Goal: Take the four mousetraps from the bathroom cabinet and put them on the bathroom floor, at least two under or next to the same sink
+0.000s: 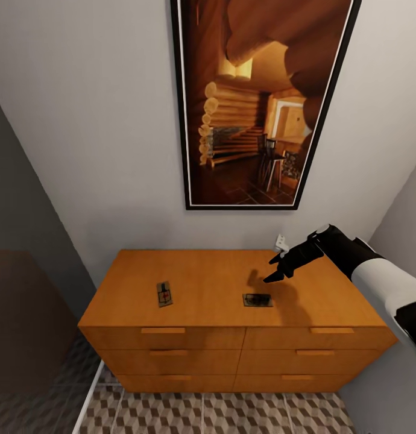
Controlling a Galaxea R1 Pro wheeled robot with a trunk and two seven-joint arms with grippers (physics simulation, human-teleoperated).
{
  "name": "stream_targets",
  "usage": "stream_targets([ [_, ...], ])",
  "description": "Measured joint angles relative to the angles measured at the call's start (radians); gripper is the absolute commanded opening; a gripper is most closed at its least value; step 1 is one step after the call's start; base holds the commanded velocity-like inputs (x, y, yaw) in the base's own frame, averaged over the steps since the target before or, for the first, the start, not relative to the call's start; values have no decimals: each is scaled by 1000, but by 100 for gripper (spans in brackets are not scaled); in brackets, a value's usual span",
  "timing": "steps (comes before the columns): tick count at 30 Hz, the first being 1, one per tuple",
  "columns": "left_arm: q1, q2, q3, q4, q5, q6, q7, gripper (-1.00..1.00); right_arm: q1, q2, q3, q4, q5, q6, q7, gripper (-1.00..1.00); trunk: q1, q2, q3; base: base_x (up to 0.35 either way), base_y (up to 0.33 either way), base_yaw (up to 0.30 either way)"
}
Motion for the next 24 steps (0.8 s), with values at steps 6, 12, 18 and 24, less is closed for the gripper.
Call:
stream_targets([
  [6,0,0,0,0,0,0,0,100,0,1,0,2,0,-2,-2,100,0,0,-8,0,0,0],
  [12,1,0,0,0,0,0,0,100,0,1,0,2,-1,-2,-2,100,0,0,-16,0,0,0],
  [18,1,0,0,0,0,0,0,100,0,2,1,2,-1,-2,-2,100,0,0,-24,-48,0,0],
  [24,1,0,0,0,0,0,0,100,0,3,2,2,-2,-2,-2,100,0,0,-32,-221,0,0],
])
